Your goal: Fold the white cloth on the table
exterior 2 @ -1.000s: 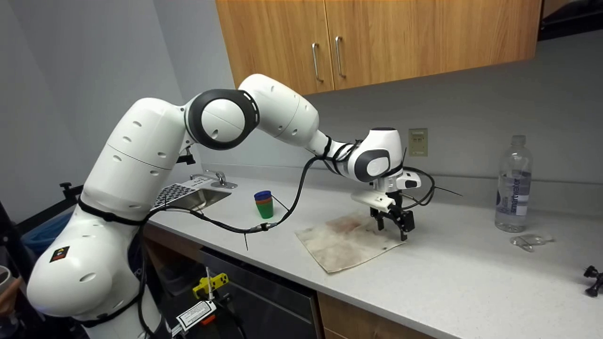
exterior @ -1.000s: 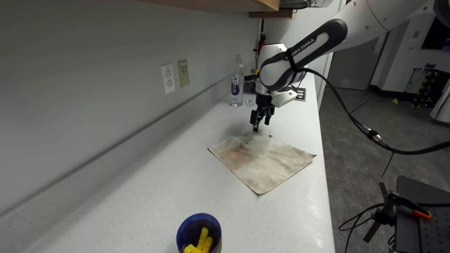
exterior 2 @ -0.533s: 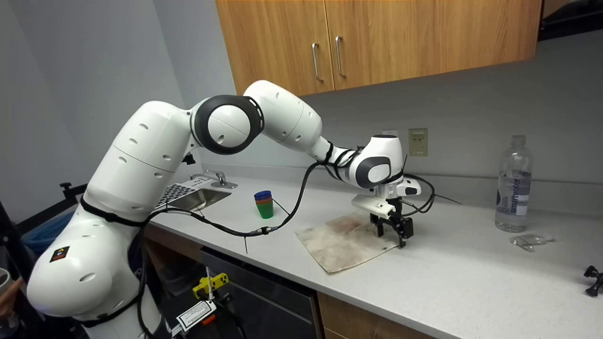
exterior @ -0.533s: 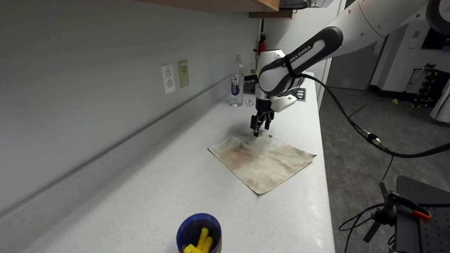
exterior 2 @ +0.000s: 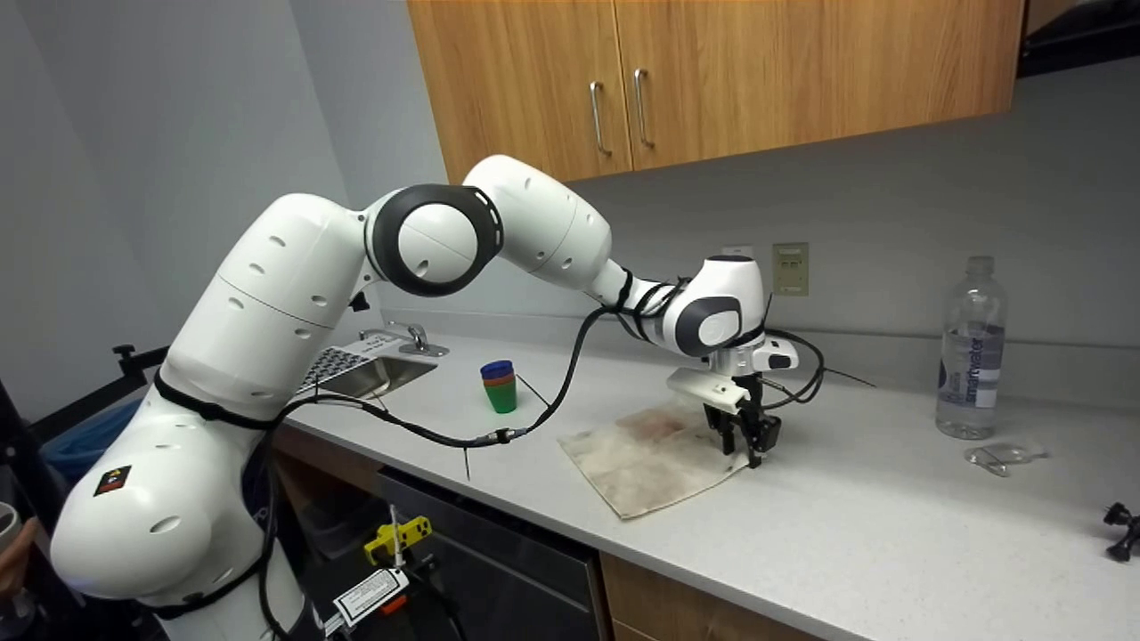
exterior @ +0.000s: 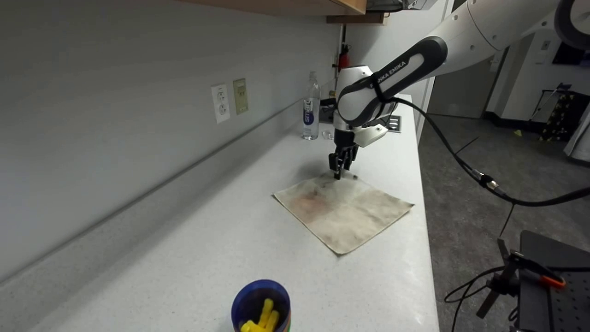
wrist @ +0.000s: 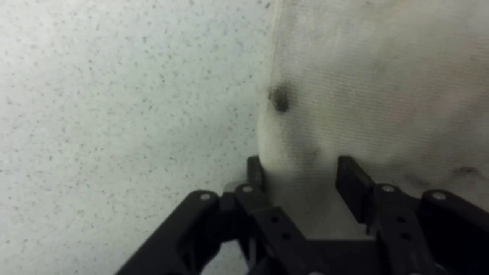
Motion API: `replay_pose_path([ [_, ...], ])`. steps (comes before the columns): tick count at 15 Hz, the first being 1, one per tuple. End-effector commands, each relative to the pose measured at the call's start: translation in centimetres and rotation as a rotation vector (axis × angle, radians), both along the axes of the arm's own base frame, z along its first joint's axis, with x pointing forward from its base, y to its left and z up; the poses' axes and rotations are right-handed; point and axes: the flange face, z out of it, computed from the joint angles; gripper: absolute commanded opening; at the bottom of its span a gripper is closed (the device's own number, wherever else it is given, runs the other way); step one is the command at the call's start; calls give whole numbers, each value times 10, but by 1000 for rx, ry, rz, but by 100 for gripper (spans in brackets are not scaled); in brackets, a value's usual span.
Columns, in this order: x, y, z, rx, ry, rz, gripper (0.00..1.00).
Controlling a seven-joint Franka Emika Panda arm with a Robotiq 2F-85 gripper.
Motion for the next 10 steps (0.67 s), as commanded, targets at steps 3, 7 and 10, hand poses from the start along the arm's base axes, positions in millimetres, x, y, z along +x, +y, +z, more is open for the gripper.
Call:
replay_pose_path([
  [3,7,-4,8,-9,-11,5,8],
  [7,4,-3,23,-67,-45,28,0],
  [10,-3,4,39,-118,-61,70,1],
])
